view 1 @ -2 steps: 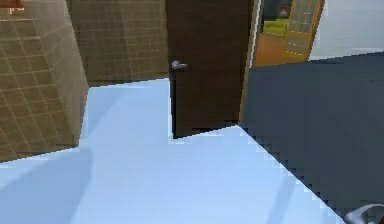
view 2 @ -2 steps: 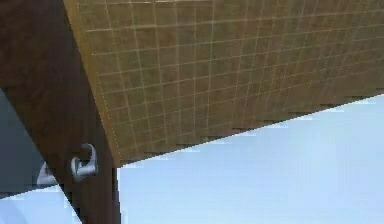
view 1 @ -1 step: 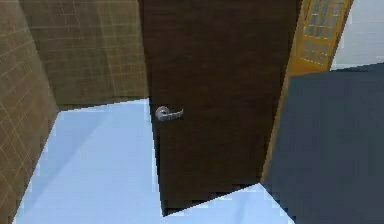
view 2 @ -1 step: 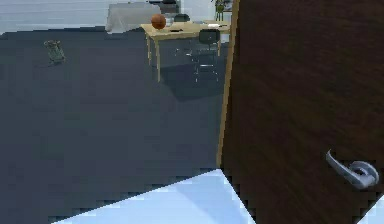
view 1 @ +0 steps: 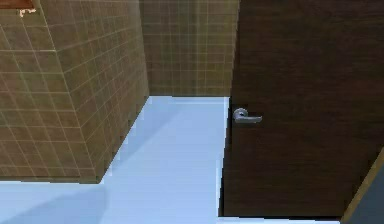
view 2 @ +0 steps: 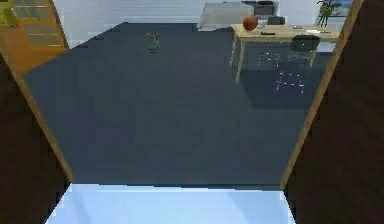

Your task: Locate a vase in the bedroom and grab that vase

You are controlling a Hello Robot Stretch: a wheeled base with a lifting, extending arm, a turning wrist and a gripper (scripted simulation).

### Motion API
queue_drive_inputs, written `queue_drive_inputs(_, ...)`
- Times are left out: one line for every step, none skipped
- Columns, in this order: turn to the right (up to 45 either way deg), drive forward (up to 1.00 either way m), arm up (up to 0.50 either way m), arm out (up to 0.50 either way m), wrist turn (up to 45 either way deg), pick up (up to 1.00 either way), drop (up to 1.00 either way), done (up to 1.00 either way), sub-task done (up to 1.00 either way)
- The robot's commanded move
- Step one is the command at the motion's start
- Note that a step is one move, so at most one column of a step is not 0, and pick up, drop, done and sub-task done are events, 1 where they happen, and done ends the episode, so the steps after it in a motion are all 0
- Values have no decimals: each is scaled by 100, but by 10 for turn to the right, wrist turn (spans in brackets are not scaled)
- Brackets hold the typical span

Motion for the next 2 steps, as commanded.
queue_drive_inputs(0, 5, 0, 0, 0, 0, 0, 0, 0)
queue_drive_inputs(450, 0, 0, 0, 0, 0, 0, 0, 0)
